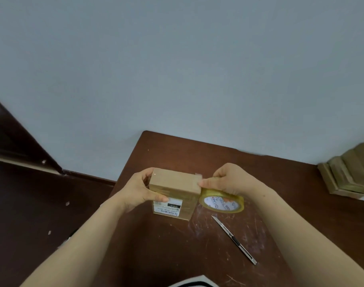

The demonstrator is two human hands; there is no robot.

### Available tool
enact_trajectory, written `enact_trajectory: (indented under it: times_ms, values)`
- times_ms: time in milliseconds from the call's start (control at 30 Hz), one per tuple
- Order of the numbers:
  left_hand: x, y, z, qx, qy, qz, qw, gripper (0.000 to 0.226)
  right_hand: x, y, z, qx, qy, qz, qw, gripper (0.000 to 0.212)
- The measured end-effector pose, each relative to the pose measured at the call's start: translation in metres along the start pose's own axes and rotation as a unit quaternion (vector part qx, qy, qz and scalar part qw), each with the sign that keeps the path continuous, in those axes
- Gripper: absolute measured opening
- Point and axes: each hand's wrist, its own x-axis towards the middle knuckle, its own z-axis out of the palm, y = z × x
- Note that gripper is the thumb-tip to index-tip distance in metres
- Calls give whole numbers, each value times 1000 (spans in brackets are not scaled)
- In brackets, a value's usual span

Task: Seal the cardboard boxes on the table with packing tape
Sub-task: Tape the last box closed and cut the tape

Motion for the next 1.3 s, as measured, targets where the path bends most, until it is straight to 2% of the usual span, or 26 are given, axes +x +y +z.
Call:
enact_trajectory:
  times_ms: [167, 233, 267, 300, 333, 367, 433, 467, 567, 633, 700, 767, 833, 900, 967, 1067, 1100, 1200, 1300]
  values:
    - [-12, 26, -14, 96, -57, -20, 994, 65, 6, 2, 0, 9, -9, 10, 1000, 58]
    - [-11, 48, -5, 131, 16, -2, 991, 64, 7, 3, 0, 3, -9, 7, 1000, 61]
    - [-7, 56, 8, 172, 61, 27, 983, 56, 8, 3, 0, 3, -6, 7, 1000, 63]
    - [-2, 63, 26, 250, 86, 68, 962, 47, 9, 2, 0, 5, -3, 9, 1000, 64]
    - [2, 68, 47, 348, 82, 116, 927, 44, 9, 1, 0, 4, -1, 10, 1000, 63]
    - [6, 69, 69, 431, 61, 158, 887, 50, 10, 0, 0, -6, 0, 6, 1000, 58]
    - [7, 61, 102, 549, 34, 192, 813, 73, 11, 0, -1, -29, -11, -12, 999, 35]
    - [8, 55, 108, 590, 39, 194, 783, 84, 11, 0, -2, -25, -26, -17, 999, 37]
    - [8, 50, 111, 636, 62, 205, 741, 102, 8, 5, -2, -1, -81, -20, 997, 46]
    - [8, 50, 111, 632, 82, 226, 737, 99, 5, 5, -3, 2, -95, -19, 995, 46]
    - [7, 50, 110, 645, 102, 234, 720, 84, 5, 3, -4, 6, -83, -27, 996, 39]
    - [7, 47, 109, 654, 128, 242, 705, 62, 5, 4, 0, 38, -38, -18, 998, 33]
    - [7, 49, 110, 660, 156, 241, 694, 51, 5, 7, 8, 61, 42, -10, 997, 39]
    - [11, 54, 112, 670, 130, 216, 698, 55, 5, 10, 16, 42, 105, -14, 993, 52]
    - [13, 56, 112, 661, 102, 214, 712, 62, 5, 9, 17, 5, 106, -11, 994, 54]
    - [18, 59, 97, 594, 68, 225, 769, 57, 6, 8, 17, -40, 92, 3, 995, 48]
    - [18, 60, 89, 598, 76, 219, 767, 57, 6, 8, 17, -51, 97, 5, 994, 48]
    - [13, 56, 64, 659, 164, 168, 714, 59, 7, 5, 17, -49, 99, 5, 994, 49]
    - [14, 50, 63, 654, 166, 145, 724, 49, 9, 4, 20, -48, 104, 18, 993, 48]
